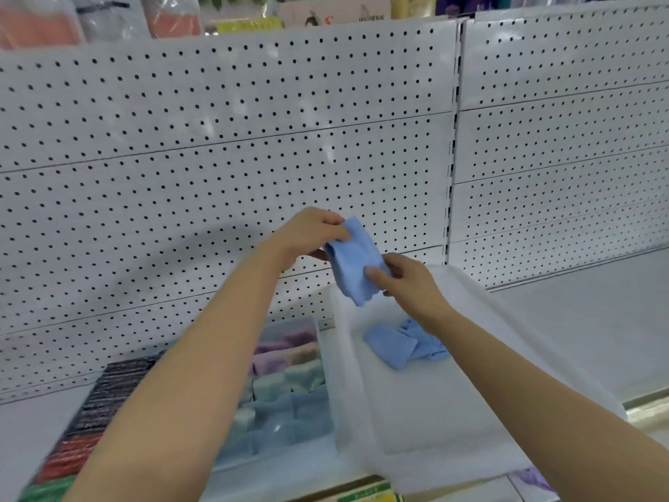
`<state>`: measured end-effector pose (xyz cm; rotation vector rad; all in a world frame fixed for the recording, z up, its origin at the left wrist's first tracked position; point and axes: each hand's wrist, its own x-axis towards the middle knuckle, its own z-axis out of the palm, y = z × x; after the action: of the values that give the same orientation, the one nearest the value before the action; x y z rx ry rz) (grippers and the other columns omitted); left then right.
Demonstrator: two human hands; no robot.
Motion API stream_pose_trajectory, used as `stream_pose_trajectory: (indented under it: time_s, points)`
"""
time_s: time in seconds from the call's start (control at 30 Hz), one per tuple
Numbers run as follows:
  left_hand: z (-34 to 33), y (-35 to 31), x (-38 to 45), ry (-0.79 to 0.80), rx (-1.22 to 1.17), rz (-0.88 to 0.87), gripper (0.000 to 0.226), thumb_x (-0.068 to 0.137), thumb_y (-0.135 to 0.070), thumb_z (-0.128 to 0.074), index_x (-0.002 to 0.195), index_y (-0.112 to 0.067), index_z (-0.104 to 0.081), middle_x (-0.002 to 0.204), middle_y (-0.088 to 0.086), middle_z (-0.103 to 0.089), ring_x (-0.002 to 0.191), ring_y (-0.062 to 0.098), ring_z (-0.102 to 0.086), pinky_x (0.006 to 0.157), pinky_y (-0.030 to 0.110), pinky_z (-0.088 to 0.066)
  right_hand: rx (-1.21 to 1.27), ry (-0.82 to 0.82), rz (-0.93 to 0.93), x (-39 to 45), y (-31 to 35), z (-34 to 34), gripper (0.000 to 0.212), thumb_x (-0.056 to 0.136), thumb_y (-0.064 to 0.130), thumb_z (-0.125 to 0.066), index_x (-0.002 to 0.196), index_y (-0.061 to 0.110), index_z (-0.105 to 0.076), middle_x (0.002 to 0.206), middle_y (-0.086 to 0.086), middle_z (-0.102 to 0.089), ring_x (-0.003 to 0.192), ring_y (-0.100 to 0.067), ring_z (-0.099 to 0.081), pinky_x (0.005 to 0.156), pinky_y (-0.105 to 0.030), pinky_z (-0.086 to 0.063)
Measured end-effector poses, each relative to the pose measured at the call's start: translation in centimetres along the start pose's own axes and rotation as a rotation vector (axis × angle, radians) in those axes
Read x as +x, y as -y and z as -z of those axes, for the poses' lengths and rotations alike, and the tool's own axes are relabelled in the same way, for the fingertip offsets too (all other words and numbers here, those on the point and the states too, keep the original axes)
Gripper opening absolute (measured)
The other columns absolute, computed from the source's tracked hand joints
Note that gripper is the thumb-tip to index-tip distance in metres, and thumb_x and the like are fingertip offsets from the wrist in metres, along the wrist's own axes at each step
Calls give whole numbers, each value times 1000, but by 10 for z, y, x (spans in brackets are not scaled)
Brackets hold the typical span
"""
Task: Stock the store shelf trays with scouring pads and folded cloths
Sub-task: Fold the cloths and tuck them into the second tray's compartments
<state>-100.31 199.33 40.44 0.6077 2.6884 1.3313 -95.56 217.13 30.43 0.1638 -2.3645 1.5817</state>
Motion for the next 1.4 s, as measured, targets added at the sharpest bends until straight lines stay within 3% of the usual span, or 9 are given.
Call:
stream_pose_trajectory:
  time_s: [0.13,0.4,0.6,0.8,0.9,1.0,1.07,1.17,1.4]
  points:
    - [27,3,-17,8,-2,-28,17,84,-13,-59,82,4,-57,78,7,-50,72,18,-50,75,31,-55,192,69,42,-1,31,-25,17,83,26,-71,94,16,-62,79,6,-64,60,0,-55,55,-15,-43]
    - [62,17,-47,10,-46,-44,24,91,-10,-60,114,-13,-67,102,7,-69,89,15,-64,75,24,-54,461,181,-30,1,74,-61,12,88,19,-67,95,10,-66,82,-2,-70,66,-12,-65,52,-19,-48]
    - [77,42,-80,131,166,-184,69,75,8,-60,121,-44,-62,142,-22,-45,131,-2,-39,104,23,-35,664,129,-363,4,79,-78,19,91,18,-62,97,0,-66,87,-13,-70,70,-23,-67,55,-27,-53]
    - [69,60,-89,-41,496,-274,27,76,-18,-79,97,-34,-76,133,-18,-52,126,4,-37,102,19,-27,610,84,-394,3,90,-99,33,95,18,-56,110,-10,-62,98,-23,-68,78,-29,-64,75,-39,-55]
    - [71,65,-90,-183,231,-281,13,81,-17,-77,93,-21,-77,115,-11,-67,111,5,-55,100,22,-40,625,115,-397,2,93,-104,37,96,28,-54,103,-6,-66,108,-27,-67,88,-29,-62,97,-50,-47]
    - [75,60,-96,-375,-251,-202,11,92,-14,-64,98,-9,-71,90,0,-70,84,9,-62,82,22,-50,699,132,-367,1,96,-105,37,101,32,-41,96,6,-66,87,-11,-69,78,-23,-62,75,-34,-50]
    - [79,58,-98,-453,-506,-102,17,95,-18,-60,102,-5,-68,86,3,-68,79,14,-63,76,26,-55,682,178,-269,-1,100,-106,29,94,15,-42,109,10,-66,103,-8,-68,86,-22,-60,78,-32,-46]
    - [81,60,-101,-482,-579,-39,21,94,-23,-62,101,-5,-67,86,3,-67,78,18,-61,73,31,-53,720,359,-69,-2,109,-107,53,72,3,-43,123,6,-60,115,-10,-63,97,-23,-57,85,-35,-44]
    - [82,65,-116,-479,-639,-68,17,91,-21,-66,99,-6,-70,92,6,-71,82,17,-65,78,33,-53,681,203,-8,-4,134,-117,18,92,16,-60,102,5,-70,96,-12,-72,83,-25,-66,78,-37,-55]
